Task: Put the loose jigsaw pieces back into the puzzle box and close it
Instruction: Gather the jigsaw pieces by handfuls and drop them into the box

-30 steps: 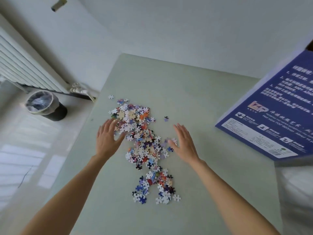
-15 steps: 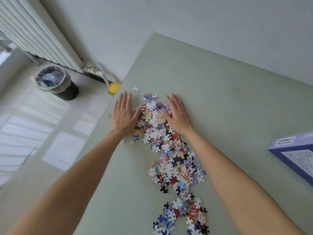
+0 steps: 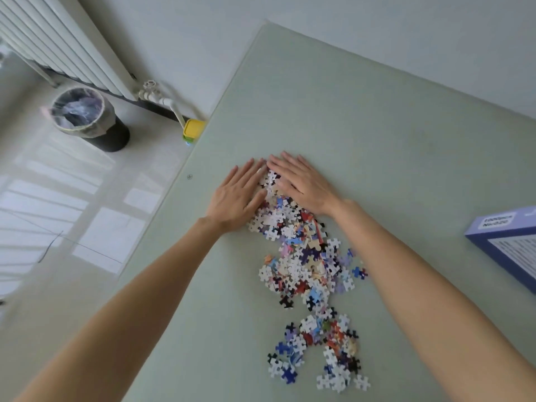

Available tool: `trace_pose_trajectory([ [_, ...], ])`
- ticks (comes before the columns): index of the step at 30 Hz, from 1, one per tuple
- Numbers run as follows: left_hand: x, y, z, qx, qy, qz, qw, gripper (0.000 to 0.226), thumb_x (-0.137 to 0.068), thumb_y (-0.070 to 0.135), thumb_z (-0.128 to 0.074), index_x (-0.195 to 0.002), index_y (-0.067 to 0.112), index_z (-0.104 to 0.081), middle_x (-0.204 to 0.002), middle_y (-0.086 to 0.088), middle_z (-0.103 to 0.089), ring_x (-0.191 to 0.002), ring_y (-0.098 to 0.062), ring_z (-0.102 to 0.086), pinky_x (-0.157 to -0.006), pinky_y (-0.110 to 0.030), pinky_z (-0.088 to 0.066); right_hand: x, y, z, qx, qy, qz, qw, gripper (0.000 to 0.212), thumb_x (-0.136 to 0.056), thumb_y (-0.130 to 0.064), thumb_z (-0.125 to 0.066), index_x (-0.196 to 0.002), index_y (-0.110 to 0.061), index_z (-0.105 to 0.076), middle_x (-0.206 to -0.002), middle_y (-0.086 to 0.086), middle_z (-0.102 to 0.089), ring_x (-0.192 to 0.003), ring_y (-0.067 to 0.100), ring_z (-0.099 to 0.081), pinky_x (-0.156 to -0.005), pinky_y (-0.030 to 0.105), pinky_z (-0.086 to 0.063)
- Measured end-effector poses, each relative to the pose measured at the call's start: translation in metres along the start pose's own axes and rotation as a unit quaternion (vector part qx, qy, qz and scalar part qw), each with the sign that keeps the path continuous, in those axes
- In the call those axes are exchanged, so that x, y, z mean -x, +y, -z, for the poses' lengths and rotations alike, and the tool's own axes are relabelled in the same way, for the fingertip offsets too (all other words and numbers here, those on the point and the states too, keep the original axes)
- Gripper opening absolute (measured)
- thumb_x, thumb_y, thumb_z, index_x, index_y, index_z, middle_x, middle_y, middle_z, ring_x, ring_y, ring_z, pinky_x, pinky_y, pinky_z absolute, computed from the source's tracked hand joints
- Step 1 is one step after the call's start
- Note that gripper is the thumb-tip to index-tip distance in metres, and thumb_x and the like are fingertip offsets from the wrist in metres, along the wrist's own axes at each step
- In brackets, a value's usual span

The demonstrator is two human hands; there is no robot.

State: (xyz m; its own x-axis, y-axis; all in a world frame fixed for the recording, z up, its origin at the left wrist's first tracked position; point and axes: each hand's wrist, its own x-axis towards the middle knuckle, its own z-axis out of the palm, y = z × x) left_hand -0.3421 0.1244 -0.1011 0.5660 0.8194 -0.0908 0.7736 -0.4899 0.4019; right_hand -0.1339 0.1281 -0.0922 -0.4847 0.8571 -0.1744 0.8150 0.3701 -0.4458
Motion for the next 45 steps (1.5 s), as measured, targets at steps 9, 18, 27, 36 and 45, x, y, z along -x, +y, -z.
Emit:
trace_pose_trajectory([
  [9,0.074,0.111,-0.034,0.105,-0.082,-0.021,0.991,0.069,-0.090,0.060,-0.001,-0.148,0.022,-0.001,-0.155,0.003,0.003,-0.142,-0.006,0.009,-0.115,-0.025,0.010,0.155,-0.020,-0.016,-0.067,-0.020,-0.038,0.997,0.052,-0.098,-0.048,-0.017,-0.144,-0.027,-0.031,-0.154,-0.011,-0.018,-0.144,0.005,-0.007,-0.119,0.031,-0.002],
  [18,0.124,0.075,-0.015,0.055,0.087,0.100,0.990,0.058,-0.094,0.049,-0.025,-0.145,0.021,-0.025,-0.154,0.001,-0.013,-0.143,-0.015,-0.003,-0.118,-0.039,-0.001,0.172,-0.013,-0.002,-0.099,0.096,-0.261,0.956,0.048,-0.101,-0.034,-0.035,-0.145,-0.016,-0.030,-0.156,0.002,-0.015,-0.145,0.021,-0.006,-0.118,0.040,-0.003],
  [27,0.135,0.114,-0.035,0.084,-0.035,0.168,0.982,0.077,-0.090,0.063,-0.014,-0.148,0.015,0.006,-0.154,-0.004,0.018,-0.140,-0.014,0.021,-0.114,-0.032,0.014,0.264,-0.059,-0.051,-0.087,0.055,-0.291,0.951,0.063,-0.093,-0.052,-0.027,-0.148,-0.023,-0.017,-0.156,-0.005,-0.006,-0.145,0.016,0.000,-0.116,0.032,0.008],
  [36,0.117,0.174,-0.031,0.065,-0.092,0.092,0.989,0.085,-0.078,0.046,-0.067,-0.144,0.016,-0.022,-0.148,0.000,-0.026,-0.135,-0.020,-0.021,-0.113,-0.037,-0.024,0.270,-0.111,-0.049,-0.151,0.157,-0.461,0.860,0.080,-0.078,-0.042,-0.070,-0.144,-0.020,-0.030,-0.136,0.008,-0.039,-0.125,0.024,-0.034,-0.099,0.028,-0.030],
  [45,0.113,0.181,-0.019,0.144,-0.139,0.092,0.975,0.058,-0.079,0.026,-0.071,-0.130,0.031,-0.045,-0.133,-0.006,-0.043,-0.121,-0.026,-0.040,-0.102,-0.037,-0.038,0.235,-0.114,-0.039,-0.147,0.110,-0.468,0.865,0.065,-0.080,-0.036,-0.070,-0.134,-0.021,-0.039,-0.130,0.002,-0.050,-0.112,0.019,-0.052,-0.083,0.031,-0.050],
])
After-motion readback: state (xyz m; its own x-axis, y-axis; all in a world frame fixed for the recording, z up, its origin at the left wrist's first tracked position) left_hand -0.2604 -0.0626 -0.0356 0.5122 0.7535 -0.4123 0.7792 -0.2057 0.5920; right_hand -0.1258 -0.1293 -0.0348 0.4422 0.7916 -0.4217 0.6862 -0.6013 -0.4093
